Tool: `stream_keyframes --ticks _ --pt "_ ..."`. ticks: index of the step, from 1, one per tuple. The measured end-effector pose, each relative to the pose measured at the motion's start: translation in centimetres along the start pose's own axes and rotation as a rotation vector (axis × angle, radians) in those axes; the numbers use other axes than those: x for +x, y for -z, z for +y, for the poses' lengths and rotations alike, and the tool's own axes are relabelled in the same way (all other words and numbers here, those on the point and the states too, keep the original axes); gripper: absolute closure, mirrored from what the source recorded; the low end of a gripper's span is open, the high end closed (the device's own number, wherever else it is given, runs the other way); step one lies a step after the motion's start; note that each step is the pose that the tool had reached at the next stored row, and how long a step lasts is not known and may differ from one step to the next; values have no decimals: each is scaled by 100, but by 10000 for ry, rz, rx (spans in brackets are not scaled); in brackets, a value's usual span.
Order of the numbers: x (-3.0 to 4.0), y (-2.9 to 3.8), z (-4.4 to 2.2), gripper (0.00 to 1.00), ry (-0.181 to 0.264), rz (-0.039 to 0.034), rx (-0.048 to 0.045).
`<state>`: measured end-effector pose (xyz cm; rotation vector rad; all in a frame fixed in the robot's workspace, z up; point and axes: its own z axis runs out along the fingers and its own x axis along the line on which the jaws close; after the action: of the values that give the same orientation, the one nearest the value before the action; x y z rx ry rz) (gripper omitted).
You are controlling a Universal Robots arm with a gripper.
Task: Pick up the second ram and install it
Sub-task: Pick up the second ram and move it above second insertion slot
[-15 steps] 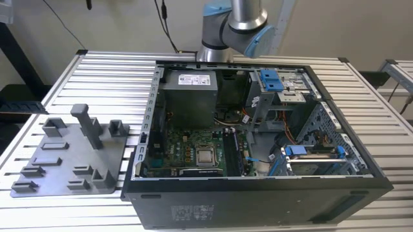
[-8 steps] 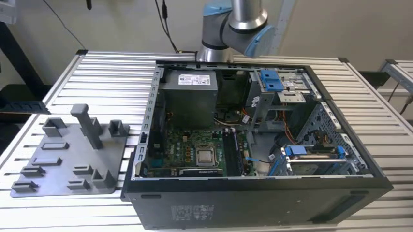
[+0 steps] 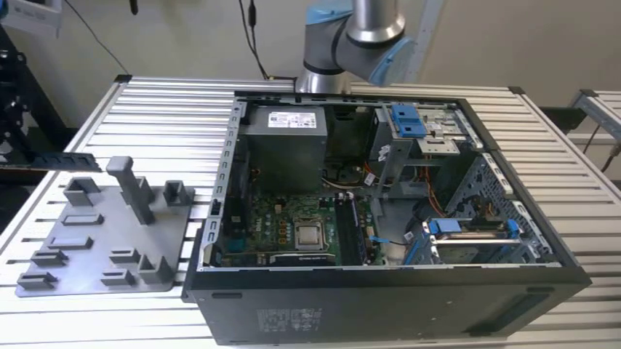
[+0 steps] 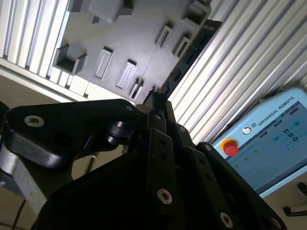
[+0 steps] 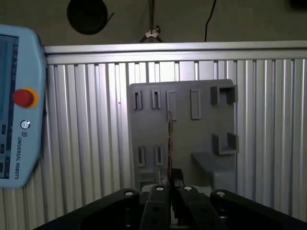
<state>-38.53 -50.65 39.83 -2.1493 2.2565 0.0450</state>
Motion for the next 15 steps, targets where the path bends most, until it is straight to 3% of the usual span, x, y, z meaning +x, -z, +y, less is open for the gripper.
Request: stream_keyframes --ticks 15 --pt "-33 1 -684 86 -9 15 -292"
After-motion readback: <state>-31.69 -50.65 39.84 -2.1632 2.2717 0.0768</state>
